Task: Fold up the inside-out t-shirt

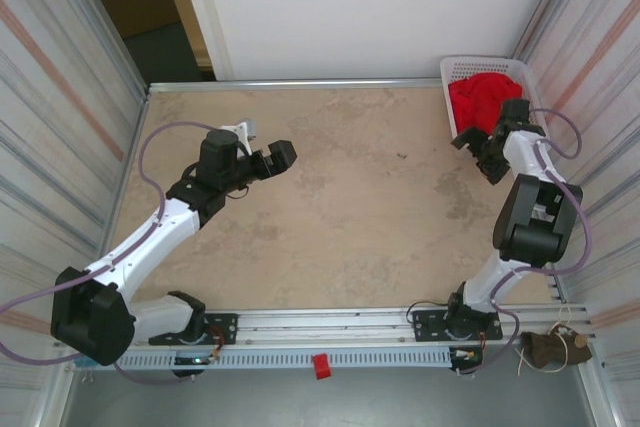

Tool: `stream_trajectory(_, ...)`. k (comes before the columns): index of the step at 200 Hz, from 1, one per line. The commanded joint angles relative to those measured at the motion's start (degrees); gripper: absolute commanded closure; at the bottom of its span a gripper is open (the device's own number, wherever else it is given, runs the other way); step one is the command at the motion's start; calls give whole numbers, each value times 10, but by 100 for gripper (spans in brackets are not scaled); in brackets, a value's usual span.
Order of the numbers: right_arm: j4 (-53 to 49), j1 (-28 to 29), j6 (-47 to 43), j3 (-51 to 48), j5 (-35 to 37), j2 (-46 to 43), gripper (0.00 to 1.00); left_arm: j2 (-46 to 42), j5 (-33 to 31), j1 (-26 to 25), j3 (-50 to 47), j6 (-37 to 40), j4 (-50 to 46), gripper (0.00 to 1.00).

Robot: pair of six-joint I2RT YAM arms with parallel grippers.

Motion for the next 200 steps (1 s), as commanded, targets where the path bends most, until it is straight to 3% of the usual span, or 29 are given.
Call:
stream_trajectory(1,12,-8,-1,30,-4,4,1,-7,0,-4,15,3,-2,1)
stream_trajectory(24,6,8,4,-11,-30,-83,5,-10,-4,-4,9,0,-2,1)
stream_trajectory(40,6,19,7,-20,-1,-143,6,-9,0,-4,6,-4,0,1)
stream_trajectory(60,-19,20,-8,35,41,-128,7,1,10,-4,7,-7,5,1)
stream_trajectory(100,-81,28,-27,236,117,64,6,16,13,-4,18,-6,7,1)
stream_trajectory(158,-216,35,-28,607,98,373,8,18,13,3,27,-2,2,1)
stream_trajectory(179,-237,34,-9,676,64,445,19,18,15,5,28,-3,0,1)
stream_trajectory(200,-223,27,11,674,16,463,60,12,11,6,26,-2,-1,1)
